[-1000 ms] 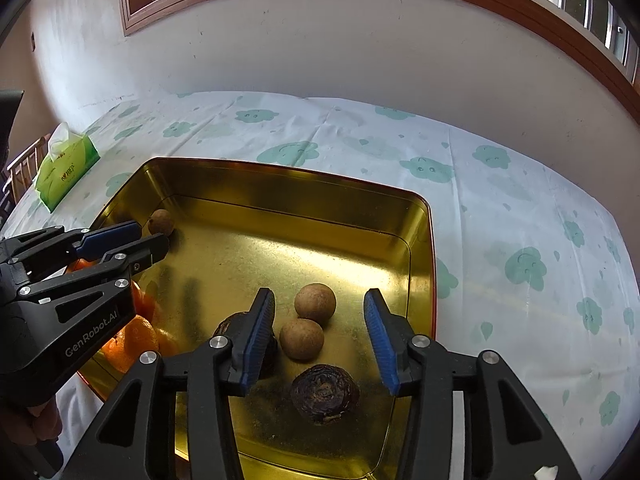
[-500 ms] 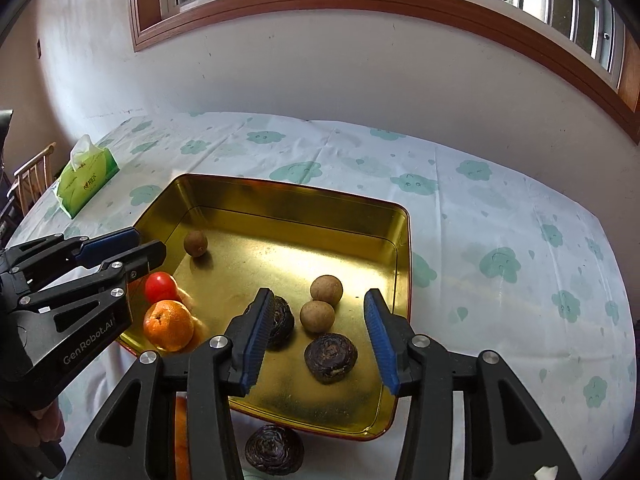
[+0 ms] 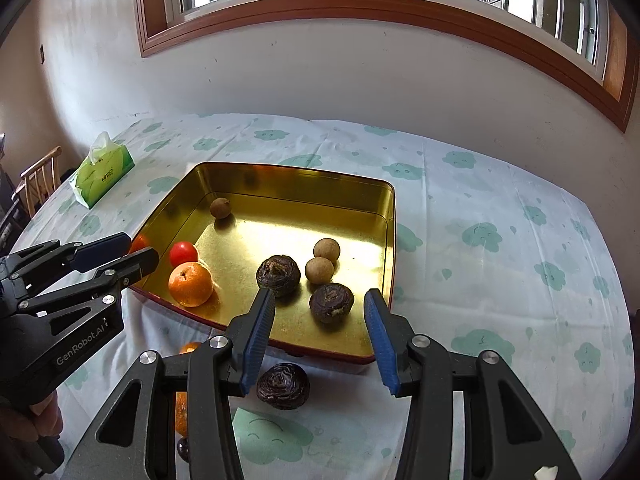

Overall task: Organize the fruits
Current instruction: 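Open the left tool to drop its brown fruit while the right tool releases its two, then withdraw both open tools from the tin toward the remaining fruits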

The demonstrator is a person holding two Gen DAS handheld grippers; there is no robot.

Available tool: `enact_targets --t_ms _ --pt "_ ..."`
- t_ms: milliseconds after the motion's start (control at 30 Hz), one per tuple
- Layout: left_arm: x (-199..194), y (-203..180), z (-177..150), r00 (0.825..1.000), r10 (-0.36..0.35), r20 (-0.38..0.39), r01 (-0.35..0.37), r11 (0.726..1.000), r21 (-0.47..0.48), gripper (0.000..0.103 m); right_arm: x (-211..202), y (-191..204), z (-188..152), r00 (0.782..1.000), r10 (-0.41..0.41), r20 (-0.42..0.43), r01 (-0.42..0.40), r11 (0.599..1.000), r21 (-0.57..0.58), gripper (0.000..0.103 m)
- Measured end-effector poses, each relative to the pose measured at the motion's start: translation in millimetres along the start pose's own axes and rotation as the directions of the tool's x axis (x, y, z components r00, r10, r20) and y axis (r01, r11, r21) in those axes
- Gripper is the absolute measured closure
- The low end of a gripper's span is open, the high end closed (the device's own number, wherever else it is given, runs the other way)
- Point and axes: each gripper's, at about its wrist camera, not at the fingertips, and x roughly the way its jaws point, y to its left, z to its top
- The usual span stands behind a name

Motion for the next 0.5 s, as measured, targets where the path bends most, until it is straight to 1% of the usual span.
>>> enact_targets --t_ms 300,500 --pt "-7 2 -25 1.000 0.003 -0.023 -0.003 1.000 -0.013 0.070 -10 -4 -24 1.000 -0.008 -0.018 0.008 1.000 0.014 0.059" --pt "-7 10 -48 0.998 0.015 -0.056 -0.017 0.999 -0.032 0.070 -11 -2 -46 0.999 -0.018 -0.051 0.019 1.000 0.012 0.059"
